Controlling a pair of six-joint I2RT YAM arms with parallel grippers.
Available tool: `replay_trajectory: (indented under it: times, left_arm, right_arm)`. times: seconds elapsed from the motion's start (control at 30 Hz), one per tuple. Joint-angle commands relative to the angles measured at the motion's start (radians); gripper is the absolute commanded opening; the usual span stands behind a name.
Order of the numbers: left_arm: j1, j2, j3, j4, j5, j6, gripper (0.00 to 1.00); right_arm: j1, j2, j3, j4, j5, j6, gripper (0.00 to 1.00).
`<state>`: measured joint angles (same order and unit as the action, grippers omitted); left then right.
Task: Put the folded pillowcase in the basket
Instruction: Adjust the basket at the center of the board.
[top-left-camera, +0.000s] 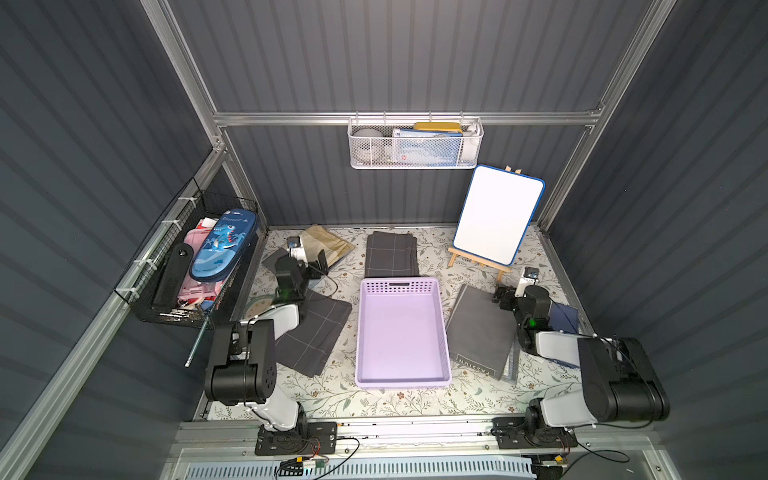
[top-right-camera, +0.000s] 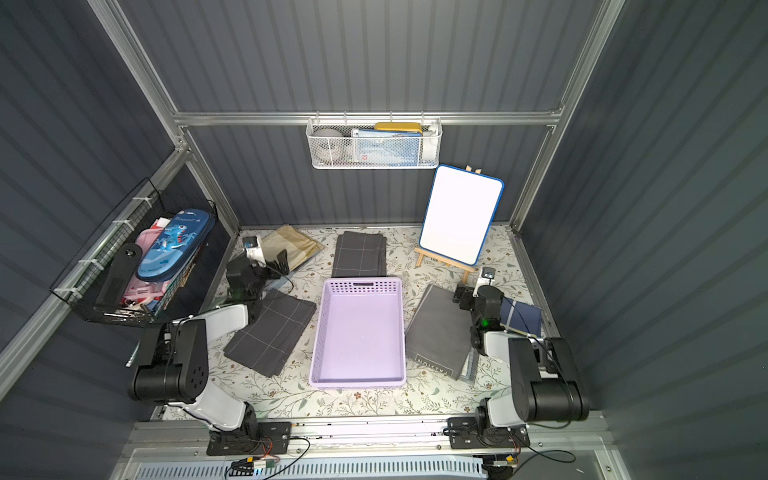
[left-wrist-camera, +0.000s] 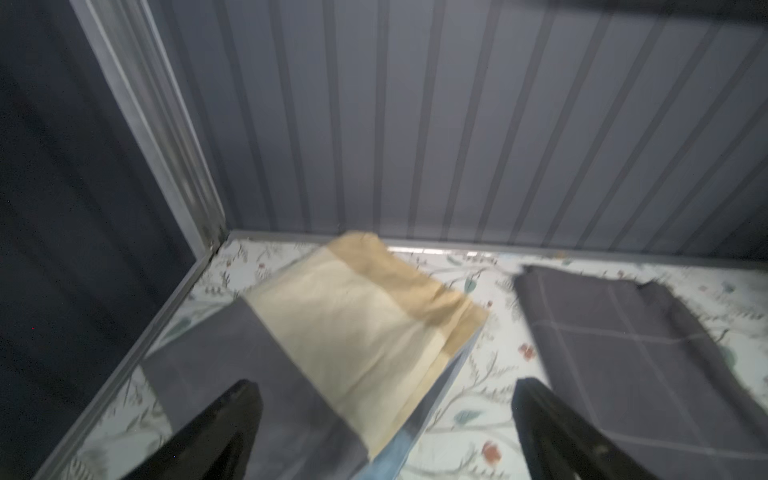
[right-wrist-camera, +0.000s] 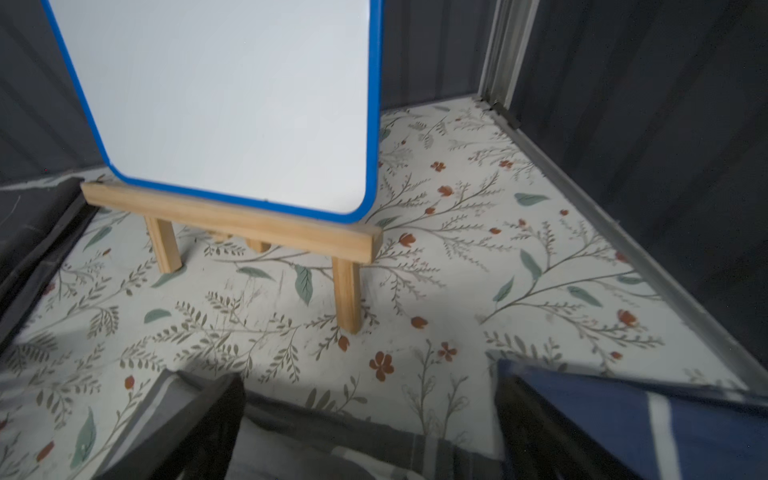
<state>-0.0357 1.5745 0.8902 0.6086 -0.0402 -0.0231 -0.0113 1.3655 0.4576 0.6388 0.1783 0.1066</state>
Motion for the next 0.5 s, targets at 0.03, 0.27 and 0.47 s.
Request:
replay_trajectory:
  times: [0.03,0.27,0.47]
  left_arm:
    - [-0.124,-0.164,0.155,-0.338,-0.042,-0.070,0.99]
    - [-0.231,-0.395,0.142,-0.406,0.224,-0.463,1.00]
    - [-0.231,-0.373,0.166,-0.448,0.404,-0.419,0.98]
  right_arm:
    - [0.018,-0.229,0.191,-0.499,0.086,0.310,0.99]
    - [-0.051,-0.377,0.076,-0.573,-0.317,0.756,0.99]
    - [0.007,-0.482,0.234,-0.963,-0.341,0.592,0.69]
